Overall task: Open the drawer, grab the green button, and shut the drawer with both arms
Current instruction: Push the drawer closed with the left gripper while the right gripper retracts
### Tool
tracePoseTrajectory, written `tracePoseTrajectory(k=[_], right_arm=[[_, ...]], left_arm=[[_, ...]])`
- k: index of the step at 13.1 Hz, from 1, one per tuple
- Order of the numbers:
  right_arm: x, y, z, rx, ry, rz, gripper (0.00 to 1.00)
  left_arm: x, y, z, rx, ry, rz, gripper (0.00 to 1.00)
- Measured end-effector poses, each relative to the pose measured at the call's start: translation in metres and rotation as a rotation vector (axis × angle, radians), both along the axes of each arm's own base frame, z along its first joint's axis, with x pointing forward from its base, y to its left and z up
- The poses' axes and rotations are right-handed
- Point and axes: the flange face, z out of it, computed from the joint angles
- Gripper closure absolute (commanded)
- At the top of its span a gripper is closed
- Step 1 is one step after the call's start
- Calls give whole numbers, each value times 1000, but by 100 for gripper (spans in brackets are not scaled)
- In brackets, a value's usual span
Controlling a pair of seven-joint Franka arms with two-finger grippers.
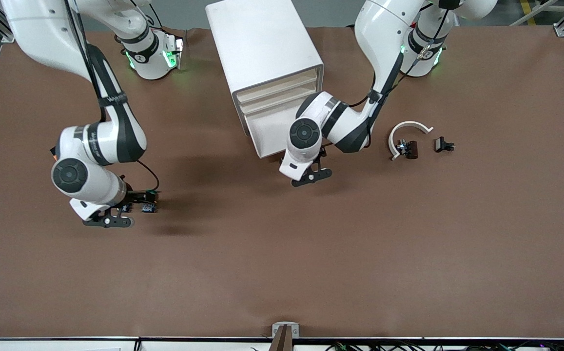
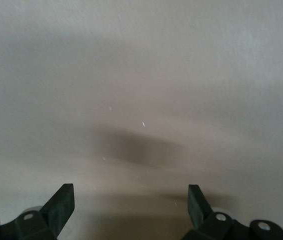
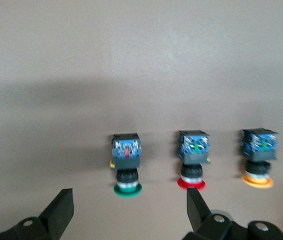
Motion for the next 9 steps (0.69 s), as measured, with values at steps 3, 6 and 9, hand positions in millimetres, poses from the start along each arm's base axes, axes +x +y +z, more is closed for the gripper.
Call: tracePoseTrajectory(k=[3, 6, 9], right_arm=[[-10, -5, 60, 7, -17, -11, 0], [-28, -10, 121, 11, -9, -20, 0], [-42, -27, 178, 18, 17, 13, 0]], left_arm=[[-13, -9, -2, 2, 27, -22, 0], [-23, -16, -3, 2, 46, -39, 0], [-36, -27, -3, -15, 82, -44, 0]])
